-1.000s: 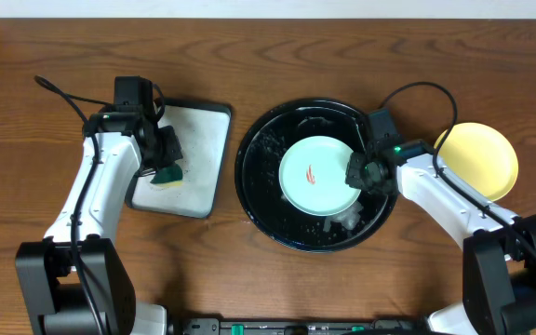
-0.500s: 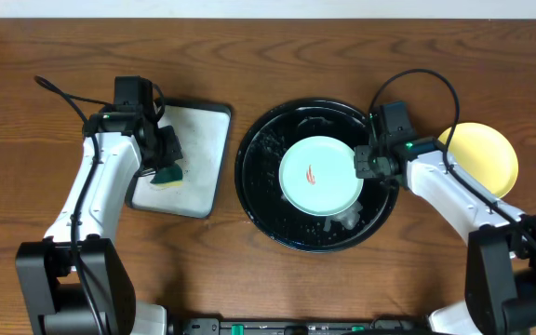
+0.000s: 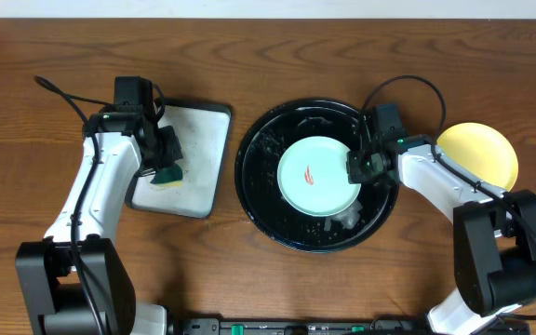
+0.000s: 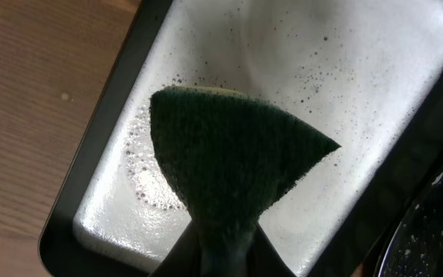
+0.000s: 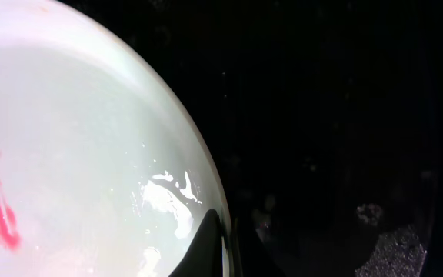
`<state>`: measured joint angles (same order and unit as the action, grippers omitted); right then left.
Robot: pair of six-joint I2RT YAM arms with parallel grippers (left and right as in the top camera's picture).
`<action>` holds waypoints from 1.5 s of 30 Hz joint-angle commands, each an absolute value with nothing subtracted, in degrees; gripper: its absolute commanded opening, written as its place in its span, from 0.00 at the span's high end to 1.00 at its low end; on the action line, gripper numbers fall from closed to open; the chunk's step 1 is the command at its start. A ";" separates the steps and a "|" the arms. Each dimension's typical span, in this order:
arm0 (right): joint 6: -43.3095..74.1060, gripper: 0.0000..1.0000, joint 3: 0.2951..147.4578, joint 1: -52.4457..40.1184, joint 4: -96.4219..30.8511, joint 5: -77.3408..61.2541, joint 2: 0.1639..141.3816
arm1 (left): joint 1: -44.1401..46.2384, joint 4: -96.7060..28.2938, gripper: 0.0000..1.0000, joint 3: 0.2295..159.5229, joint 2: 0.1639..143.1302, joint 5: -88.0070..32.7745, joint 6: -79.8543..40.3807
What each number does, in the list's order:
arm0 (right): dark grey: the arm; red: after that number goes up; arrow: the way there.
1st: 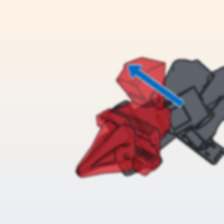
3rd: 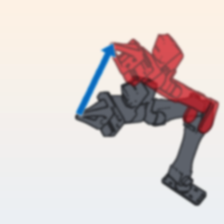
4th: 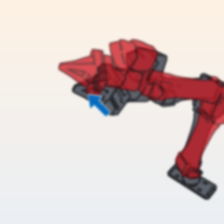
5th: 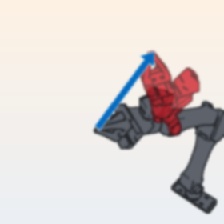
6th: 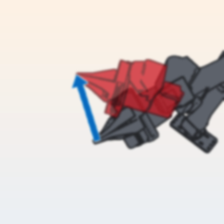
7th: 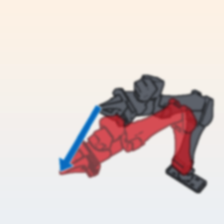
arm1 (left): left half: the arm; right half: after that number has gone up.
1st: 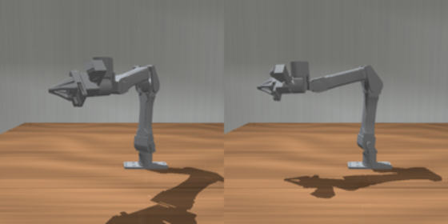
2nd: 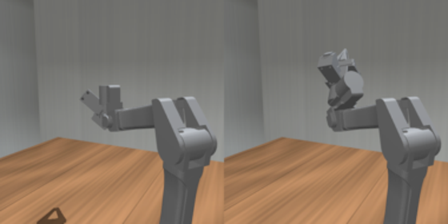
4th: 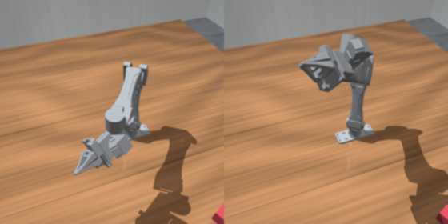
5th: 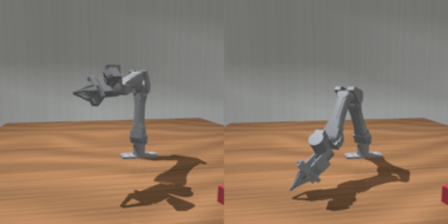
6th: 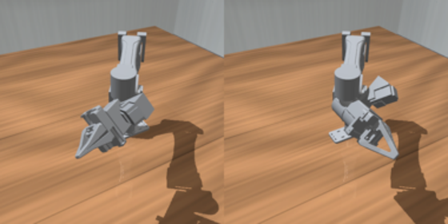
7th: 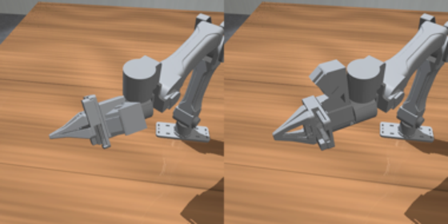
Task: Clean dirty plates on tray and stack at the side
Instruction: 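Bring the sponge in the left gripper over to the red-marked plate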
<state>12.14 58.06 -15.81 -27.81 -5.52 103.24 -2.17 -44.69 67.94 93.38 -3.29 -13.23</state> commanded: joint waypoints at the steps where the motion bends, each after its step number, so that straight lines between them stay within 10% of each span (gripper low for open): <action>1: 13.69 0.99 57.84 -15.68 -28.10 -3.22 104.79 | -1.50 -44.49 0.93 67.68 94.11 -3.42 -12.47; 24: 13.65 0.99 57.84 -16.56 -28.38 -3.25 104.79 | -0.03 -30.37 0.93 59.79 109.10 -4.05 -12.51; 45: 13.65 0.99 57.84 -16.56 -28.91 -3.22 104.79 | -0.01 -39.38 0.93 65.87 95.07 -4.01 -12.12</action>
<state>13.02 58.19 -15.99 -28.16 -5.15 103.24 0.05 -39.09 64.84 94.91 -4.14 -13.21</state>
